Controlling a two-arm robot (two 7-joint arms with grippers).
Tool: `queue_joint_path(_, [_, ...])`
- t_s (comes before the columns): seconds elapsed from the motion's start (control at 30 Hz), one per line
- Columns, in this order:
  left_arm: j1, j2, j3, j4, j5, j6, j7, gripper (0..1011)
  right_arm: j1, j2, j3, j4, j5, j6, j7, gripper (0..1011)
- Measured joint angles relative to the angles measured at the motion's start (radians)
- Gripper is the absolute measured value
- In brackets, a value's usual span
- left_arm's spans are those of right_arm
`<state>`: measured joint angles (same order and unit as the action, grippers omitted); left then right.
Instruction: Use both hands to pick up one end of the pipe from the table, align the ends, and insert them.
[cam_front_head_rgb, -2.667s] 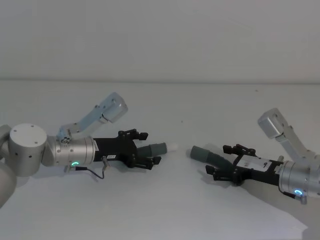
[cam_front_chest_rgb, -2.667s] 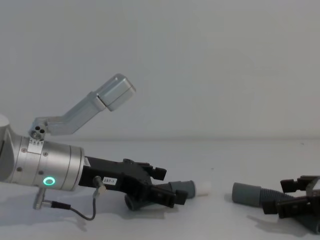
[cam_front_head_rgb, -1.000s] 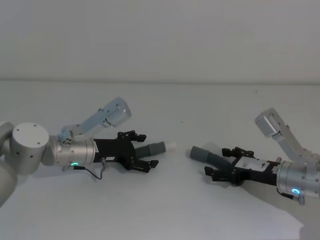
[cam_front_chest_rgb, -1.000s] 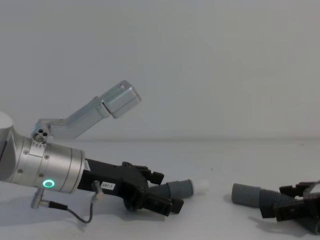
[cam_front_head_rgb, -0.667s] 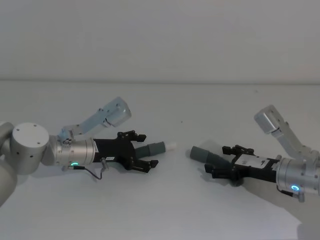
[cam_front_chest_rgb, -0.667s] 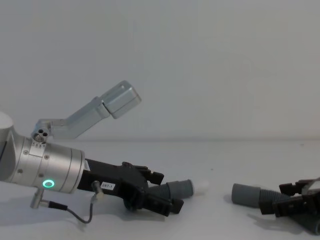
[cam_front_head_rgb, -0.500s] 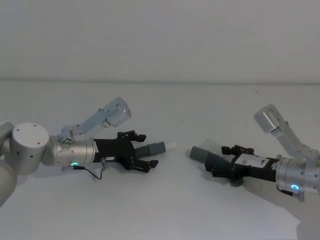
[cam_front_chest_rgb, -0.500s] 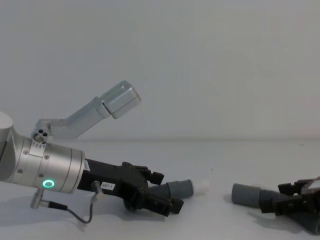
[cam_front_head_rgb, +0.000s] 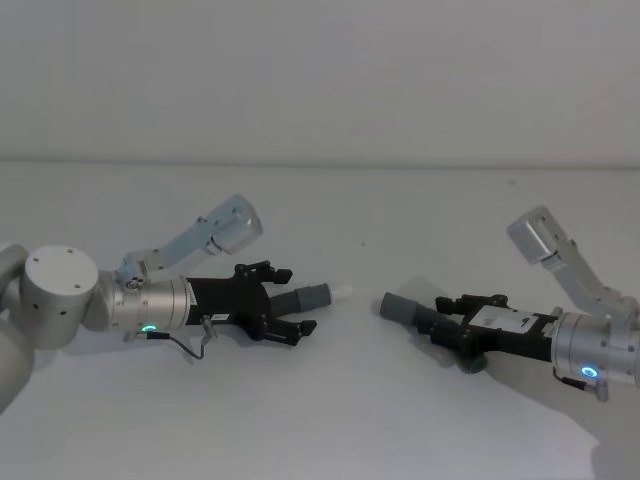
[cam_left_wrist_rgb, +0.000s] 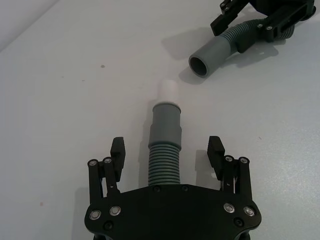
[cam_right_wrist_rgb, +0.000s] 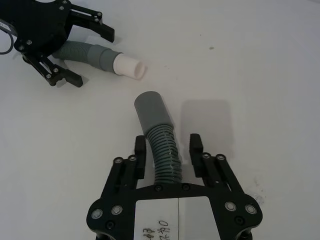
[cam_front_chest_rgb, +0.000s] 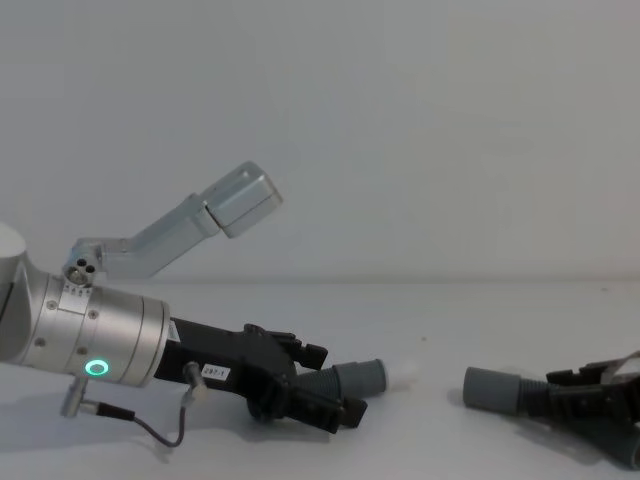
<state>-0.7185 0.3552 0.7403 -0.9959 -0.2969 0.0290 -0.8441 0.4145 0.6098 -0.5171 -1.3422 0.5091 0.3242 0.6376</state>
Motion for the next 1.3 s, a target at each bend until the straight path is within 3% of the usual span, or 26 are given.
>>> queue_joint_path(0.27, [0.0,0.0,0.0,0.0,0.0,0.0,0.0,1000,0.001,0.0,-0.001,0.001,0.001,0.001,-0.001,273])
queue_joint_path(0.67, [0.0,0.0,0.0,0.0,0.0,0.0,0.0,997,0.002,0.0,-0.001,0.001,0.001,0.003,-0.002,256])
queue_joint_path(0.97, [0.0,0.0,0.0,0.0,0.0,0.0,0.0,805,0.003,0.0,-0.001,0.0,0.001,0.003,-0.001,256])
queue_joint_path(1.3, [0.0,0.0,0.0,0.0,0.0,0.0,0.0,476,0.002,0.0,-0.001,0.0,0.001,0.003,-0.001,256])
